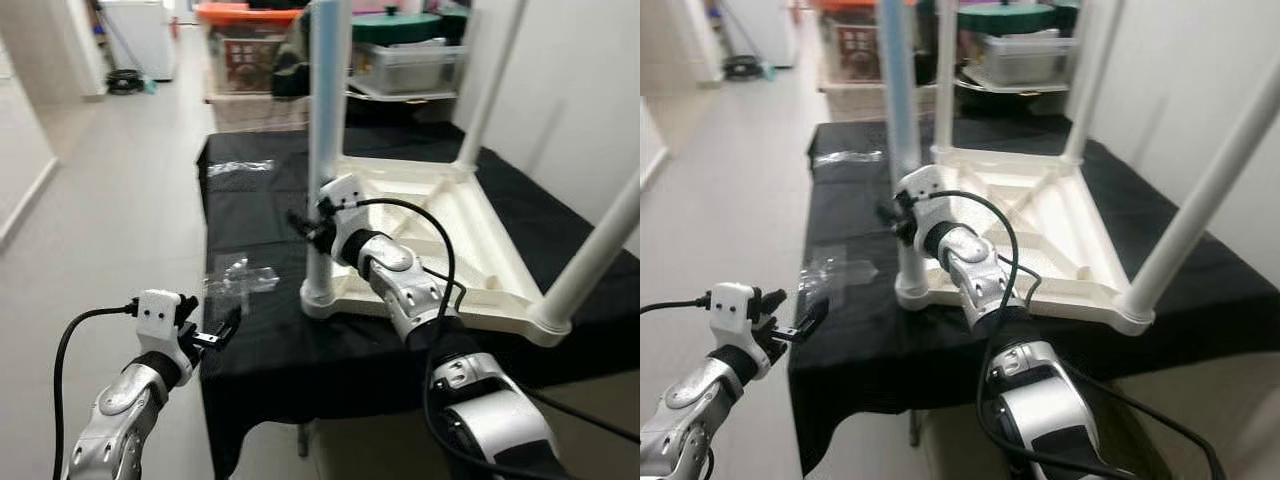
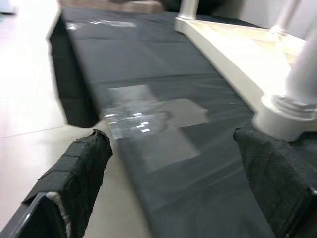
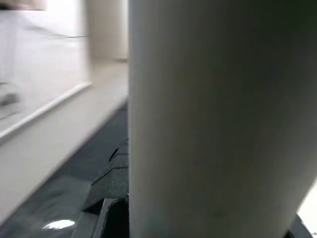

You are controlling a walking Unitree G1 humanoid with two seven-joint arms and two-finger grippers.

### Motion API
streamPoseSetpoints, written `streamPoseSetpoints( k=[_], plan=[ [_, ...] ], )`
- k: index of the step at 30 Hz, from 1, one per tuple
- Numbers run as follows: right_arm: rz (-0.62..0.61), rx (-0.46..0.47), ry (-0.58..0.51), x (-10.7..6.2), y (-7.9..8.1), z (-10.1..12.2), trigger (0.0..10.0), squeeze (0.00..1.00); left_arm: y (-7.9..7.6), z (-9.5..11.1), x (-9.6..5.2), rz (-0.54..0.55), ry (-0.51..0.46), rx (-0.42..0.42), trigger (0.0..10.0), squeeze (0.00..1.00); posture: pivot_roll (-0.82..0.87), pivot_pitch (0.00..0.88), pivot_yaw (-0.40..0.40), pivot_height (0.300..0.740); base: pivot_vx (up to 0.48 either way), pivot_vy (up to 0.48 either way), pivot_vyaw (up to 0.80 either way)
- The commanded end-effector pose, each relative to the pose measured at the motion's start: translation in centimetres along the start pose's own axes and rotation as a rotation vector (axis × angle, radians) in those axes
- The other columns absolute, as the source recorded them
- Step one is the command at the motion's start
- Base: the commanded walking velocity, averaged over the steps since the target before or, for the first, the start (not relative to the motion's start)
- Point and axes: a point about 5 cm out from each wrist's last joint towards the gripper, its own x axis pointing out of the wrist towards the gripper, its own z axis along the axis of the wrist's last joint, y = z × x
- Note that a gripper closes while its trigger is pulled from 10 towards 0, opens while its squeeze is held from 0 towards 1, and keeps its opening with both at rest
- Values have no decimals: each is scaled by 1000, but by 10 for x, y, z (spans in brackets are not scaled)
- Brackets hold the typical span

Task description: Building children table

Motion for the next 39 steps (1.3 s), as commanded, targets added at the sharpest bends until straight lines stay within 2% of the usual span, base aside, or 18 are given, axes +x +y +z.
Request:
streamPoseSetpoints(
  k=[1, 9, 10, 14, 15, 18, 19, 20, 22, 24, 25, 26, 28, 29, 31, 37, 38, 39],
  plan=[
    [-291, -24, 112, -15, -36, -29, 0, 0, -1, -2, 0, -9, 15, -2, 10000, 0, -3, 0, -19, 740, 0, 0, 0],
    [-464, -30, 144, -39, -40, -46, 157, 0, -3, -4, 1, -11, 21, -6, 10000, 0, -8, 0, -18, 740, 0, 0, 0],
    [-452, -40, 164, -40, -37, -49, 10000, 0, -2, -4, 1, -10, 22, -6, 10000, 0, -12, 0, -19, 740, 0, 0, 0],
    [-421, -7, 155, -40, -32, -49, 10000, 0, -1, -5, 1, -7, 22, -6, 10000, 0, -12, 0, -19, 740, 0, 0, 0],
    [-410, 16, 141, -39, -30, -48, 10000, 1000, -1, -5, 1, -6, 22, -6, 10000, 0, -12, 0, -19, 740, 0, 0, 0],
    [-361, 41, 97, -32, -29, -35, 10000, 1000, -1, -5, 1, -6, 23, -7, 10000, 0, -3, 0, -24, 740, 0, 0, 0],
    [-316, 34, 48, -26, -29, -23, 10000, 0, -1, -5, 1, -6, 23, -4, 10000, 0, 6, 0, -28, 740, 0, 0, 0],
    [-316, 34, 48, -26, -29, -23, 10000, 0, -1, -5, 1, -6, 23, -4, 10000, 0, 6, 0, -28, 740, 0, 0, 0],
    [-93, 31, -114, -17, -25, 10, 10000, 0, 1, -2, 2, -3, 18, 1, 10000, 0, 18, 0, -32, 740, 0, 0, 0],
    [-93, 31, -114, -17, -25, 10, 10000, 0, 1, -2, 2, -3, 18, 1, 10000, 0, 18, 0, -32, 740, 0, 0, 0],
    [-4, 28, -162, -15, -23, 19, 10000, 0, 1, -2, 2, -2, 17, 3, 10000, 0, 25, 0, -35, 740, 0, 0, 0],
    [-4, 28, -162, -15, -23, 19, 10000, 0, 1, -2, 2, -2, 17, 3, 10000, 0, 25, 0, -35, 740, 0, 0, 0],
    [219, 14, -184, -13, -20, 25, 10000, 0, 1, -1, 3, 2, 12, 4, 10000, 0, 43, 0, -53, 740, 0, 0, 0],
    [219, 14, -184, -13, -20, 25, 10000, 0, 1, -1, 3, 2, 12, 4, 10000, 0, 43, 0, -53, 740, 0, 0, 0],
    [466, 28, -149, -13, -13, 18, 10000, 0, -1, -4, 1, 8, 11, -1, 10000, 0, 50, 0, -66, 740, 0, 0, 0],
    [616, 27, -114, -12, 0, 11, 10000, 0, -2, -5, 0, 15, 9, -4, 10000, 0, 59, 0, -82, 740, 0, 0, 0],
    [664, 16, -102, -12, 10, 8, 2392, 0, -2, -5, 0, 21, 6, -5, 10000, 0, 70, 0, -96, 740, 0, 0, 0],
    [664, 16, -102, -12, 10, 8, 2392, 0, -2, -5, 0, 21, 6, -5, 10000, 0, 70, 0, -96, 740, 0, 0, 0]
  ],
)
